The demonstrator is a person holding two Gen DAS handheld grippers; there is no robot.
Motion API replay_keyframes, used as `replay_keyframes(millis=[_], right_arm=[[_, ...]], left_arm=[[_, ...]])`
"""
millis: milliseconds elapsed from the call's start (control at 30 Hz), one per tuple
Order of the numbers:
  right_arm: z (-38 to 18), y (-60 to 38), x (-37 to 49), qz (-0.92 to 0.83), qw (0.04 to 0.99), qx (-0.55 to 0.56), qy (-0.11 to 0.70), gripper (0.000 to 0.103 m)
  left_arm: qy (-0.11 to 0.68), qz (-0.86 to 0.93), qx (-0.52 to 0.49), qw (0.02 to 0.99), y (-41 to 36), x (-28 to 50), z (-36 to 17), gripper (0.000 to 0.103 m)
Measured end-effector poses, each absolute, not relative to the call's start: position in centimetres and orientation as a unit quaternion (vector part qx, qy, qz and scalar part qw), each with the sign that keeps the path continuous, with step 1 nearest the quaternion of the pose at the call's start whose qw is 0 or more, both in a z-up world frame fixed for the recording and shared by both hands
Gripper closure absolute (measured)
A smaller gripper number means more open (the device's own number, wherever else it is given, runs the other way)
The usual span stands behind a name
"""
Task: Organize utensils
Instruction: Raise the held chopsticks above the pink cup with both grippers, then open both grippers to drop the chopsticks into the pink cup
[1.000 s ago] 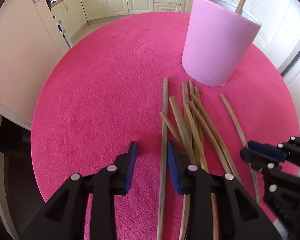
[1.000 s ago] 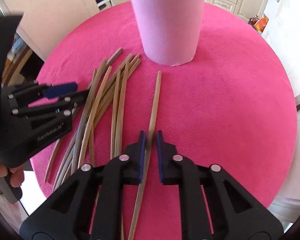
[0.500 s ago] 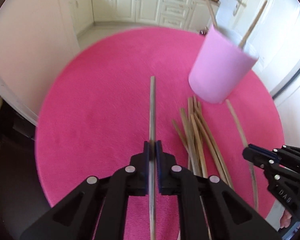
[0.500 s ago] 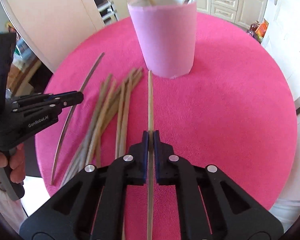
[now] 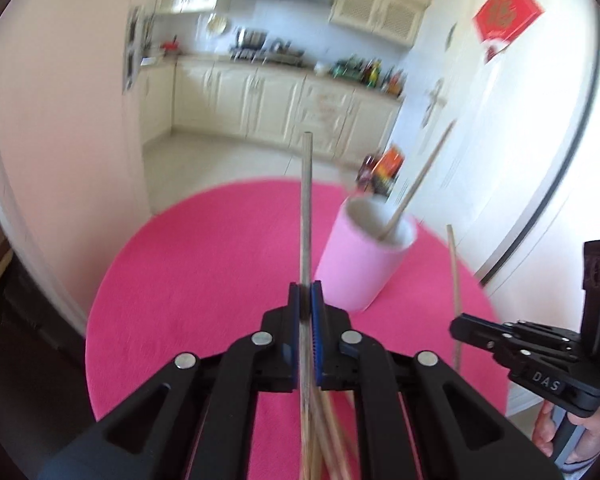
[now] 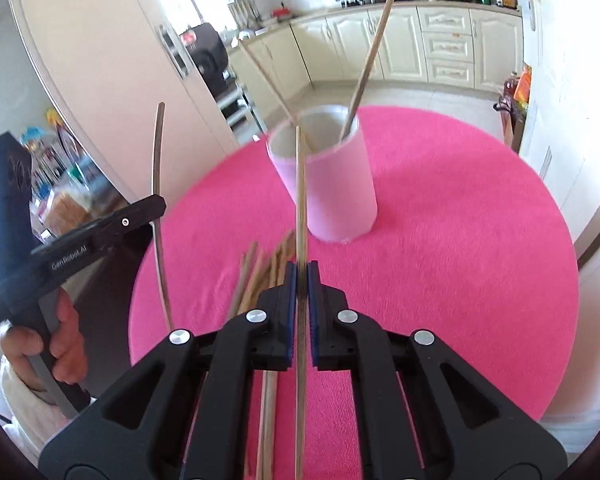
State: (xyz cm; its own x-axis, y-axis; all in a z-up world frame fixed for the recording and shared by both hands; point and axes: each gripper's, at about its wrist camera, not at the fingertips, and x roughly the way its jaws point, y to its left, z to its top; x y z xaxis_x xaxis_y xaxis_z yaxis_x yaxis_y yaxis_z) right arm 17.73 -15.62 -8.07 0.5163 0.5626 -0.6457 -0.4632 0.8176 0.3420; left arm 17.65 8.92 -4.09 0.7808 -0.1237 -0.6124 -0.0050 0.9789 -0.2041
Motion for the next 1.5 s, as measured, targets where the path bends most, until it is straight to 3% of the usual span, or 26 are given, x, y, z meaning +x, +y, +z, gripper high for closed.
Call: replay_keyframes(millis=[400, 600, 967, 1200, 1500], right_arm=[[-2.1, -18.0, 18.9, 0.296, 0.907, 0.109, 0.279, 0.097], [1.2, -18.4, 19.4, 0.280, 0.936, 0.124, 0.173, 0.097], [1.3, -18.0, 21.9, 0.250, 0.955, 0.139, 0.073, 0.097], [0.6, -17.8, 22.9, 0.230, 0.960, 0.152, 0.043, 0.097], [-0.8, -16.0, 23.0, 0.234, 0.960, 0.139, 0.061, 0.097]], left_arm=[[0.171, -0.077, -0.085, 0.979, 4.4, 19.4, 1.1, 0.097], [0.089, -0.063, -0.100, 0.989, 2.9, 21.5, 3.1, 0.097], [0.004, -0.034, -0.106, 0.994, 3.8, 22.1, 3.8, 0.097], [0.028, -0.026, -0.103, 0.994, 4.3, 24.2, 2.1, 0.097], [0.075, -0.031, -0.095, 0.992, 4.8, 25.2, 0.0, 0.097]])
